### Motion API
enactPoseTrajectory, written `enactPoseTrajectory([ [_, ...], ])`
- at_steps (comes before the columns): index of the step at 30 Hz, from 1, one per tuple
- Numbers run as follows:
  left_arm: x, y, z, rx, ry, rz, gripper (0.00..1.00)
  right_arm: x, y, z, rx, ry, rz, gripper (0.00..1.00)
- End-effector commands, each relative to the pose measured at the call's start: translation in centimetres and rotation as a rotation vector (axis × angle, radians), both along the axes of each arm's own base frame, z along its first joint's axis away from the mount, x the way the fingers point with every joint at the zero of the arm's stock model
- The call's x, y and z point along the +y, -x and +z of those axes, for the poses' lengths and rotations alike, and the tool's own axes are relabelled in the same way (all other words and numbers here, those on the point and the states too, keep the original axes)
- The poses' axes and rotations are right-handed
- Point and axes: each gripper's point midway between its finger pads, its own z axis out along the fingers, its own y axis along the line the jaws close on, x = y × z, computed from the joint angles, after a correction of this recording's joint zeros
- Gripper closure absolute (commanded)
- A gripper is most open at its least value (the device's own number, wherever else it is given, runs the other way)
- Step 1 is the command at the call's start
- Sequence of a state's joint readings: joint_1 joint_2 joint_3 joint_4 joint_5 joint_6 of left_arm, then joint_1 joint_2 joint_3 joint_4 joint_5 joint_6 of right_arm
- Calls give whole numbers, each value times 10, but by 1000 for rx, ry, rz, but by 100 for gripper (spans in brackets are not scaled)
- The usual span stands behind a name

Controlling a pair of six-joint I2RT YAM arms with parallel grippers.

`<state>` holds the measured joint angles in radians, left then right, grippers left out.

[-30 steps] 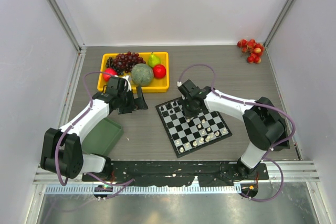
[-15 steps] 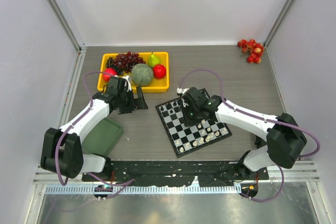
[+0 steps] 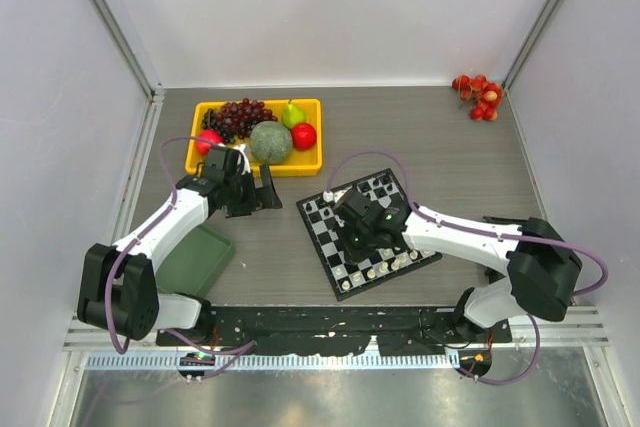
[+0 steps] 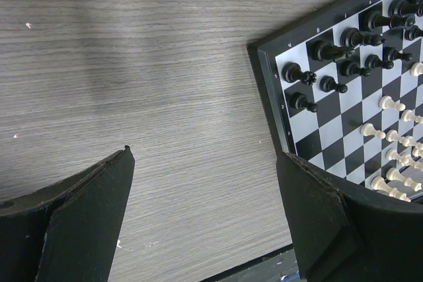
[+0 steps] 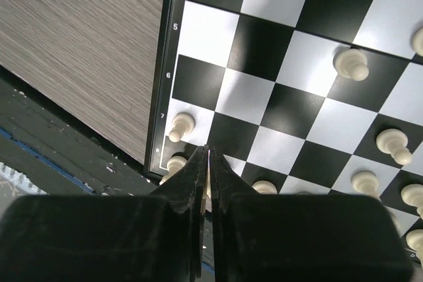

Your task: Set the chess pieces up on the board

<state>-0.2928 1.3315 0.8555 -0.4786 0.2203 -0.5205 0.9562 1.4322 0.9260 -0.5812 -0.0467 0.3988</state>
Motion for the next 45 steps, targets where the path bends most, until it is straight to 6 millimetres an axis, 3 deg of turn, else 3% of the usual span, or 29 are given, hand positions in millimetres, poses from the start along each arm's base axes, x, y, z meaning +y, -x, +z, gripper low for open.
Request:
enactPoseTrajectory([
  [1, -4, -7, 9, -41, 25, 0, 4, 1, -3, -10, -4, 18, -13, 89],
  [11, -5, -7, 7, -35, 21, -7, 4, 1, -1, -22, 17, 50, -5, 88],
  [14, -4, -7, 7, -39, 19, -3, 4, 2, -7, -14, -13, 43, -8, 77],
  [19, -5, -7, 7, -36, 16, -7, 4, 3, -40, 28, -171, 27, -79, 63],
  [24, -4, -8, 8, -38, 14, -4, 4, -15, -80, 45, -219, 11, -216, 59],
  [29, -3, -8, 9, -42, 10, -6, 4, -31, -100, 32, -180, 29, -282, 59],
  [41, -3, -8, 6, -34, 7, -6, 4, -18, -101, 6, -106, 43, -234, 58],
  [45, -3, -8, 6, -34, 5, -4, 4, -14, -103, 0, -94, 51, -224, 62],
])
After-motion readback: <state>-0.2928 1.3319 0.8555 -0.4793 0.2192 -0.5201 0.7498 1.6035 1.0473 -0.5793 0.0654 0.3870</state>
